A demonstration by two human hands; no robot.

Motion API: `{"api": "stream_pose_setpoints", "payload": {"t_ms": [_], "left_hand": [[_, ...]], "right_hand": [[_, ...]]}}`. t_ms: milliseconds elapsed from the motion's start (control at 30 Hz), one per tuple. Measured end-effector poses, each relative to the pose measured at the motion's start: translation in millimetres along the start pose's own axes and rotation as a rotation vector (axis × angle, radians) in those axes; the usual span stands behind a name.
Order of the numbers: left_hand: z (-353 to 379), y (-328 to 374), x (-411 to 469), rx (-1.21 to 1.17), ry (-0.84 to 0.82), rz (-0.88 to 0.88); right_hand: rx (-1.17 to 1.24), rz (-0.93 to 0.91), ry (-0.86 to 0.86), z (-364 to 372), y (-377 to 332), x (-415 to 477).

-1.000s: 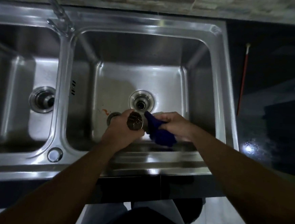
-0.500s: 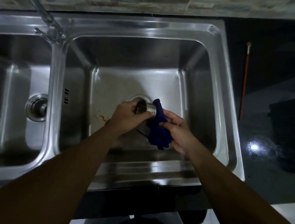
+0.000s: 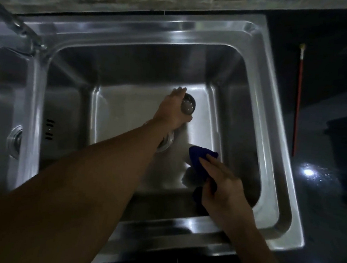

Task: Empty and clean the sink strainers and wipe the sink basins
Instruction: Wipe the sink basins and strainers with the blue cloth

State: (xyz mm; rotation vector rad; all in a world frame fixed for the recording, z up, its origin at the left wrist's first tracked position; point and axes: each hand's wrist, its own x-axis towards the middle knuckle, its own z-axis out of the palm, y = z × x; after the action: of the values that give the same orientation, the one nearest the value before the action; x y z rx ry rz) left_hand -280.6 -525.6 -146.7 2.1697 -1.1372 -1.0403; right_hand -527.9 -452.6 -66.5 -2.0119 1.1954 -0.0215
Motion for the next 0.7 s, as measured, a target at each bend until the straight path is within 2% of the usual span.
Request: {"api": "stream_pose_setpoints", "payload": {"t_ms": [133,267,400,467,600,700], "left_hand": [[15.2,-0.4,19.1,0.075,0.069,0.041],[21.4,-0.3,27.9,0.122,0.068,0.057],[10.4,0.0,12.6,0.042,0.047,0.059],[0.4,-10.6,-10.1,0.05,0.076,0.035],[-25.8,-60.8,-91.1,0.257,0.037,-0.053],[-45.8,-93.1,-154.6,0.319,-0.045,-0.223]], "right_hand": [[0.007,-0.028,0.023,0.0,-1.4,-2.9],[-0.024,-0.011,-0.01,2.5,-0.1,-2.8],[-0.052,-0.018,-0.035,0.6,-1.5,-2.8],[-0.066,-0.008,-0.053,-1.3,-4.1,-1.7],[-0.078,0.014,-0.083,-4.6,-9.5,0.0],[-0.093,0.014,-0.086,-6.0,-12.2,-0.2]]}}
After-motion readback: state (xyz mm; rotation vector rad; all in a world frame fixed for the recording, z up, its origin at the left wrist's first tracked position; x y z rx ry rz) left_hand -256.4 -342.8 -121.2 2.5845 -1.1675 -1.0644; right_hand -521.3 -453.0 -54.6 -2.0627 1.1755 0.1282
